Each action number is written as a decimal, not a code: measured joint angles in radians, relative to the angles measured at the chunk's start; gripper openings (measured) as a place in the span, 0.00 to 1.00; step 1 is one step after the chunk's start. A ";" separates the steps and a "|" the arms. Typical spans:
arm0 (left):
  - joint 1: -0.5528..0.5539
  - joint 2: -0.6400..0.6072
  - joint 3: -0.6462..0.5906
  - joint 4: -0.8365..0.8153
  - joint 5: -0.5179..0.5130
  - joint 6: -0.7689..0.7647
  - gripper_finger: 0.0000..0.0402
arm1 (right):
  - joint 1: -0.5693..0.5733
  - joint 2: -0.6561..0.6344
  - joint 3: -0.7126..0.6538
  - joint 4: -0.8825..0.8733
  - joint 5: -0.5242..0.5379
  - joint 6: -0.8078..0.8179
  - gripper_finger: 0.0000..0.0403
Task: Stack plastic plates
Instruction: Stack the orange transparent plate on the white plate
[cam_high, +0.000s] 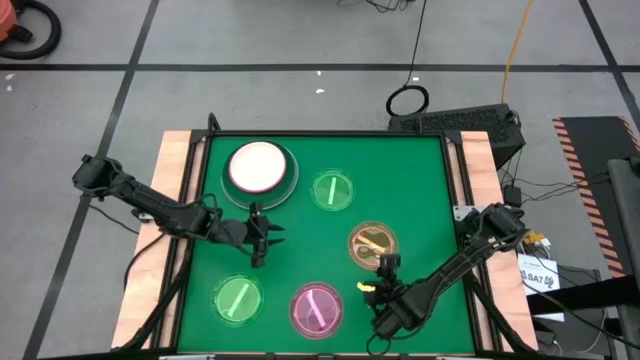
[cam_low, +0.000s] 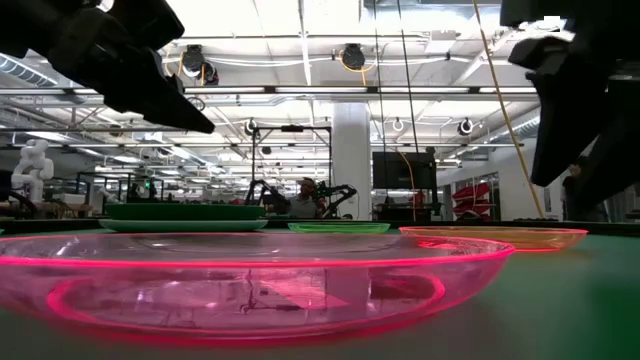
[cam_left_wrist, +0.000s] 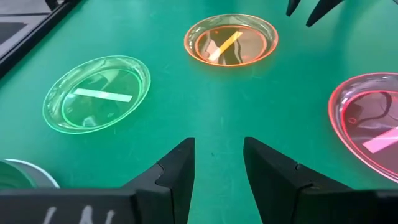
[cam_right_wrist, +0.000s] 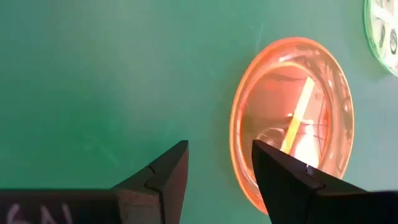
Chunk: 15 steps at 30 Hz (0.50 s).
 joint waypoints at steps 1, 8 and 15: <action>0.002 0.000 0.000 -0.001 0.000 0.001 0.36 | -0.002 0.000 -0.009 -0.001 0.000 0.000 0.42; 0.007 0.000 0.000 -0.003 0.000 0.005 0.36 | -0.025 0.000 -0.091 0.016 -0.030 0.002 0.42; 0.007 0.000 0.000 -0.004 0.000 0.013 0.36 | -0.053 0.000 -0.125 0.029 -0.026 -0.032 0.42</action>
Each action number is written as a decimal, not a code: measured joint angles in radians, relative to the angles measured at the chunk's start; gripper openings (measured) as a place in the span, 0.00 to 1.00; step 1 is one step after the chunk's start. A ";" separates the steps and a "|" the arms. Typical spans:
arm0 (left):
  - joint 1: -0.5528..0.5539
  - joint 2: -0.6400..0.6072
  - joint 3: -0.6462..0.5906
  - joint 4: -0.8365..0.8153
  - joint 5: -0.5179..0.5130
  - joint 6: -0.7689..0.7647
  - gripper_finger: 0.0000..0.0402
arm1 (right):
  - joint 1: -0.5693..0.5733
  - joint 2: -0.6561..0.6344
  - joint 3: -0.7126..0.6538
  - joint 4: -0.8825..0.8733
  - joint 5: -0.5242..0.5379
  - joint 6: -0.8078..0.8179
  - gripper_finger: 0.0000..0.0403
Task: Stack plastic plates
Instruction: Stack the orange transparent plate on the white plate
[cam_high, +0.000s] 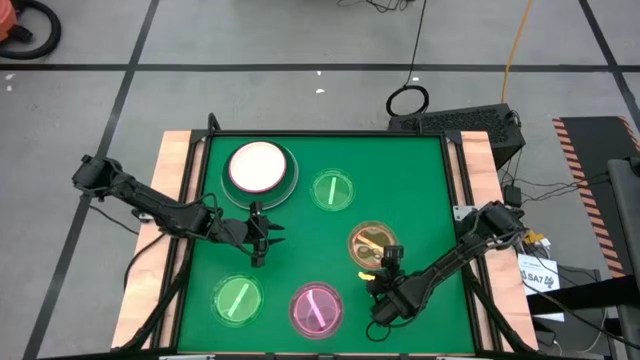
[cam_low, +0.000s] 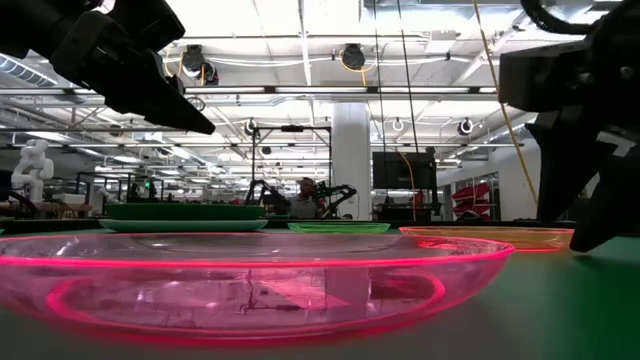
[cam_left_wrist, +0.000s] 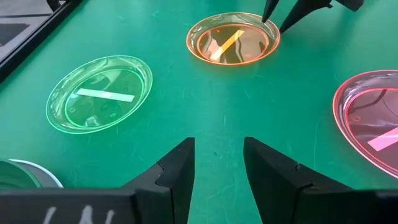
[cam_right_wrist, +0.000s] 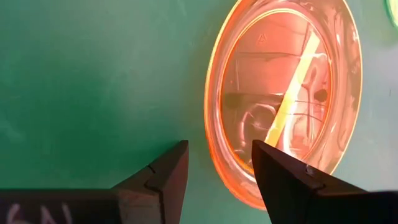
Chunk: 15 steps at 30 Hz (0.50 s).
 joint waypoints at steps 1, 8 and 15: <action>0.000 0.000 0.000 0.000 0.000 0.000 0.36 | -0.006 0.000 -0.006 0.011 0.000 -0.009 0.42; 0.000 0.000 0.000 0.000 0.000 -0.001 0.36 | -0.033 -0.003 -0.040 0.077 0.002 -0.073 0.37; 0.000 0.000 0.000 -0.002 0.000 0.006 0.36 | -0.034 -0.001 -0.042 0.079 -0.004 -0.089 0.18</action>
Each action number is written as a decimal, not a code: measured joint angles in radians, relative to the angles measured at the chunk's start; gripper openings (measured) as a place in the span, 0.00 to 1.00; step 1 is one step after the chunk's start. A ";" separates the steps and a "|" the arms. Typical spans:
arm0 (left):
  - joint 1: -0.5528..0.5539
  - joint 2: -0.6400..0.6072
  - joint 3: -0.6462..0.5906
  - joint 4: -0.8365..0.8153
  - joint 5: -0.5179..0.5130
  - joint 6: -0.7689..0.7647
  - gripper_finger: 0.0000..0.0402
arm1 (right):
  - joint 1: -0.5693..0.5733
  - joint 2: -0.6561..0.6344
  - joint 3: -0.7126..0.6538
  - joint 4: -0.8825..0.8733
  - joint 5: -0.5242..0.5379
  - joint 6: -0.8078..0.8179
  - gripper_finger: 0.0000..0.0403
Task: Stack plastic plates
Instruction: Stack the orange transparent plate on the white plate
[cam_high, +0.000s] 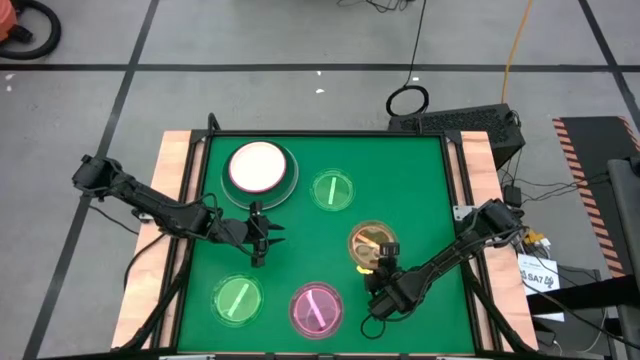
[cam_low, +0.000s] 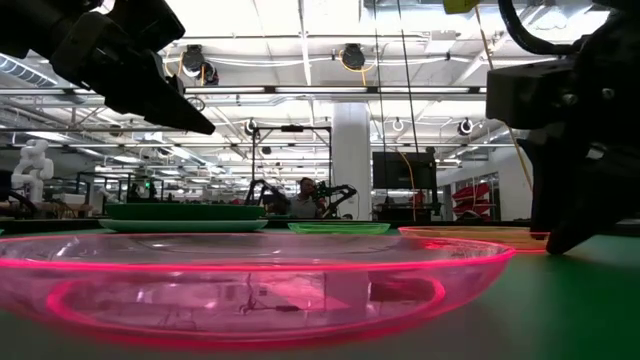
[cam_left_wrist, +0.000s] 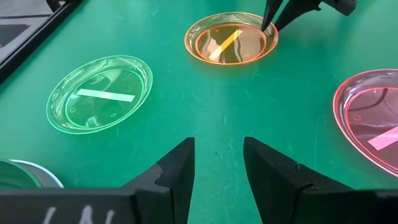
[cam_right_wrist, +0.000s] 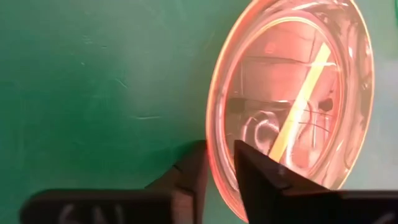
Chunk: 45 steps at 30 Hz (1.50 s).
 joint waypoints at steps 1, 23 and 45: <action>0.000 0.000 0.000 0.000 0.000 0.001 0.36 | 0.000 0.000 0.000 0.000 -0.004 -0.004 0.15; 0.000 0.000 0.000 0.002 -0.001 0.003 0.36 | 0.038 0.003 0.159 -0.122 0.053 -0.114 0.00; -0.073 0.000 0.000 0.202 -0.003 0.153 0.36 | 0.147 0.002 0.369 -0.318 0.216 -0.322 0.00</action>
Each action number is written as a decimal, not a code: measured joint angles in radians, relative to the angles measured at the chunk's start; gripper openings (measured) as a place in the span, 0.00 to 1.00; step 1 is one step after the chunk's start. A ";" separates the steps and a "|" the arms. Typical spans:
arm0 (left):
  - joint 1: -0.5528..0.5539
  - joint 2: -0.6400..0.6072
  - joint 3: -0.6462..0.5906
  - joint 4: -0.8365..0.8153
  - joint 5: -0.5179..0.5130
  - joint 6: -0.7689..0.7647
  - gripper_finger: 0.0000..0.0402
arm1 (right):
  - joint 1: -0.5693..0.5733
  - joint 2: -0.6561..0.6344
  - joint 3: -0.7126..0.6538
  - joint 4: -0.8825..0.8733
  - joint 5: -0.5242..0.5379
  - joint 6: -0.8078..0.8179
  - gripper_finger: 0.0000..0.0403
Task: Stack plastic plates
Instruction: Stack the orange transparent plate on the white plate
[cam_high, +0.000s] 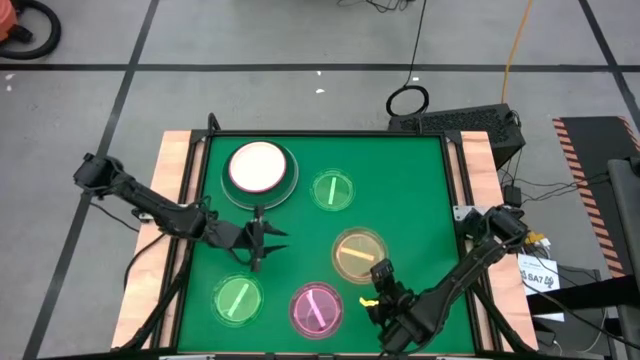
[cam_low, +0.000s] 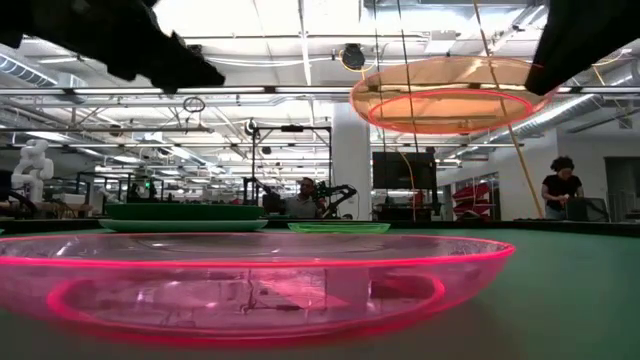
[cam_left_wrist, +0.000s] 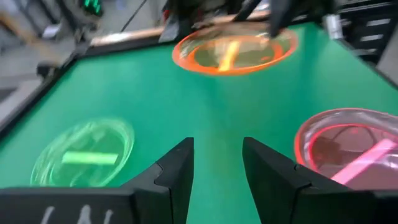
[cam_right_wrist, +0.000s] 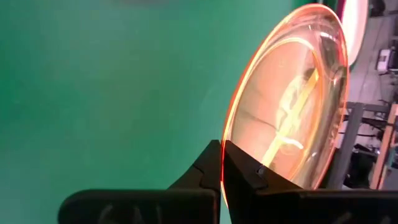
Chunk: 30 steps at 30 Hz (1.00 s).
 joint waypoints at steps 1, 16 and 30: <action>-0.013 0.000 0.000 0.019 0.000 0.023 0.36 | -0.001 0.000 0.000 -0.002 0.002 0.001 0.00; -0.097 0.047 0.089 0.098 -0.006 0.234 0.63 | 0.003 0.000 0.000 0.010 0.039 0.004 0.00; -0.115 0.350 0.301 0.038 -0.009 0.431 0.73 | 0.003 -0.001 0.000 0.105 0.049 -0.002 0.00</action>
